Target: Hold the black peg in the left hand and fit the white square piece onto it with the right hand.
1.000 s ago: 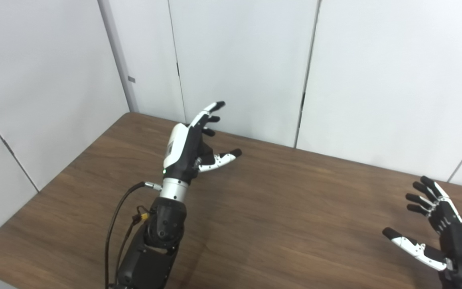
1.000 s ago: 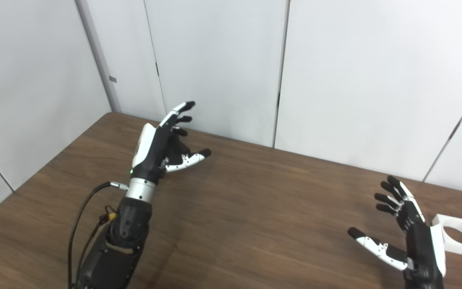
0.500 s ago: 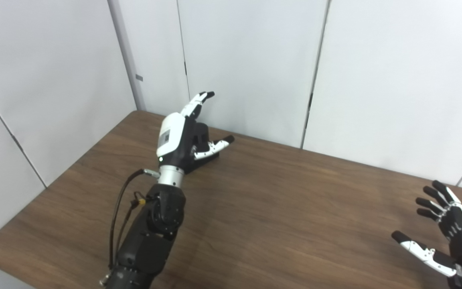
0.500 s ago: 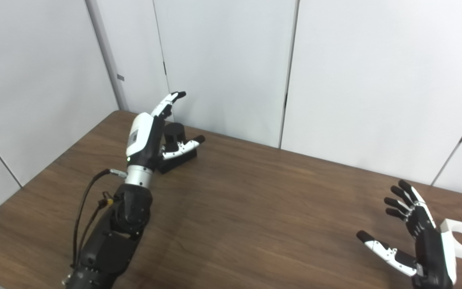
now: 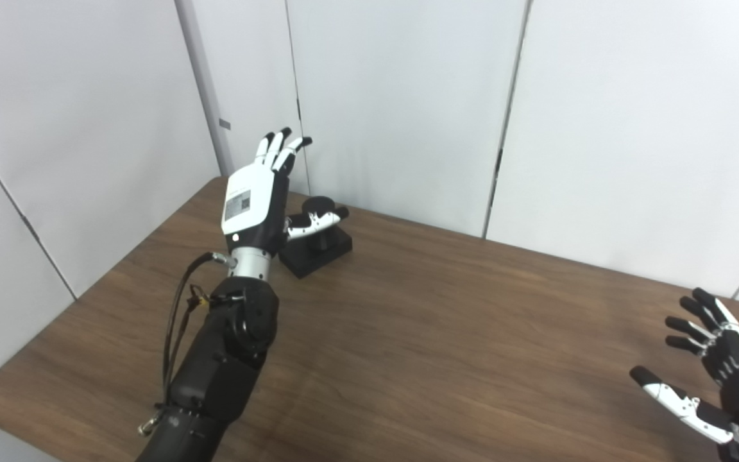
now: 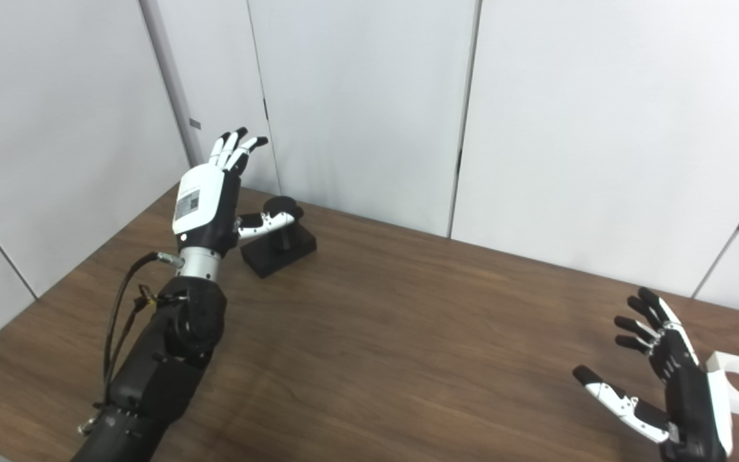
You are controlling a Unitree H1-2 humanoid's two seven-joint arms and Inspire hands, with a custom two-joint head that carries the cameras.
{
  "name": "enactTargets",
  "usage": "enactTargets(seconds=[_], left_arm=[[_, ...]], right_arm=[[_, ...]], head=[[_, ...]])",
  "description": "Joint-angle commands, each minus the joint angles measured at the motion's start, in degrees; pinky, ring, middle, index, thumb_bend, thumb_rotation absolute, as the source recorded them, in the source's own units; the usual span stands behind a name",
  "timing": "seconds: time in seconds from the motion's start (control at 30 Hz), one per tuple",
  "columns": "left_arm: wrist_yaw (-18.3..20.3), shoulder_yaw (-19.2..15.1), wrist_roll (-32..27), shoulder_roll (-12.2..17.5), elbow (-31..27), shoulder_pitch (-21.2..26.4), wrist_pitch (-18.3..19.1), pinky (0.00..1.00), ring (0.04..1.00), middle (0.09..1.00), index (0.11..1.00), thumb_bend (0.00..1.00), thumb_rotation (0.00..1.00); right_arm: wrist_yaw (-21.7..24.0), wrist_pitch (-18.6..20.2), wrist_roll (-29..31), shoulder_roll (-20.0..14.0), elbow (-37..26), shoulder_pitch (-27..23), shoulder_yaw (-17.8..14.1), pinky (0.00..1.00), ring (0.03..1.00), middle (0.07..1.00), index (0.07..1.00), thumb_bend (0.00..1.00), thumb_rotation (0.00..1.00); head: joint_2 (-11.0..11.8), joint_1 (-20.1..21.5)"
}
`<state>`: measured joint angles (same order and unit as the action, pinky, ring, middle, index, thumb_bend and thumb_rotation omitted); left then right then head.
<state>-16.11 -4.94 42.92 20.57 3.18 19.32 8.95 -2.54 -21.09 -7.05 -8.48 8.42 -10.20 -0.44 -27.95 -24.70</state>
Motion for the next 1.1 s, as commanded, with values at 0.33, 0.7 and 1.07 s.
enactTargets(seconds=[0.33, 0.7, 1.07], left_arm=[[9.7, 3.3, 5.5, 3.5, -4.6, 2.8, 14.3, 1.0, 1.0, 1.0, 0.94, 1.0, 0.62], [15.0, 4.1, 9.6, 4.7, -0.9, 3.4, 18.0, 0.98, 1.0, 1.0, 0.943, 1.0, 0.71], [15.6, 2.5, 12.7, 3.5, 3.3, 4.2, 17.9, 1.0, 1.0, 1.0, 0.921, 1.0, 0.65]], right_arm=[[-0.9, -1.1, -0.1, 0.3, -1.7, -1.7, -1.1, 0.68, 0.768, 0.866, 0.91, 0.52, 0.11], [-1.2, -0.9, -0.2, 0.6, -1.4, -2.1, -1.4, 0.7, 0.777, 0.877, 0.929, 0.52, 0.13], [-1.3, -1.1, -0.5, 0.3, -1.0, -2.4, -1.5, 0.71, 0.775, 0.881, 0.926, 0.51, 0.12]], head=[[-0.1, 0.0], [-0.3, -0.1], [-0.7, -0.2]])
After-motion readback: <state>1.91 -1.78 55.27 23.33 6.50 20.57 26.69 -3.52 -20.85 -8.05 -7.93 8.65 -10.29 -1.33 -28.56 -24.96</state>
